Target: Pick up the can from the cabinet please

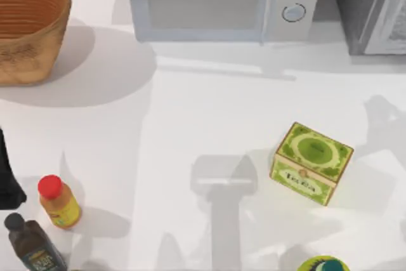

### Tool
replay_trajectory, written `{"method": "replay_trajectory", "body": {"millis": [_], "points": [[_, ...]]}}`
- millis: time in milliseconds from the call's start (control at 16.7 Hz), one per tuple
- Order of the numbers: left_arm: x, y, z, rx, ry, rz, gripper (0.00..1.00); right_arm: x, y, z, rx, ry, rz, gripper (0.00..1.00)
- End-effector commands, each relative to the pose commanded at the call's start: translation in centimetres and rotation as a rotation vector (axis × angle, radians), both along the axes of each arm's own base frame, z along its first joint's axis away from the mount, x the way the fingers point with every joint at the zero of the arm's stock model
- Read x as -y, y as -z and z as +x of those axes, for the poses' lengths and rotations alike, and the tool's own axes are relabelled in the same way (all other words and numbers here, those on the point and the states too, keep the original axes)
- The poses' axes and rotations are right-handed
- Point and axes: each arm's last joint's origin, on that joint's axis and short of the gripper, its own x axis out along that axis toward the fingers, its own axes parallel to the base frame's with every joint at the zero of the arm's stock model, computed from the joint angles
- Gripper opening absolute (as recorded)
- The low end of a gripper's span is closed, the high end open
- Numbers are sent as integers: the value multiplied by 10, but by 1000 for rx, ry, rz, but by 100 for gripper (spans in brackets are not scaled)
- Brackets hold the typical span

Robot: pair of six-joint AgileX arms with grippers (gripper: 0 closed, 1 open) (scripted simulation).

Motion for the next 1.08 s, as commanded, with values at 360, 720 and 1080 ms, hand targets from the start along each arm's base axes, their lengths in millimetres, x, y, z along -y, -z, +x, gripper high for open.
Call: {"method": "replay_trajectory", "body": {"millis": [360, 720, 1080], "points": [[0, 0, 0, 0, 0, 0, 100, 22, 53, 87, -61, -219, 0, 0], [0, 0, 0, 0, 0, 0, 100, 42, 140, 125, -88, -390, 5, 0], [0, 0, 0, 0, 0, 0, 100, 47, 172, 129, -72, -452, -6, 0]]}}
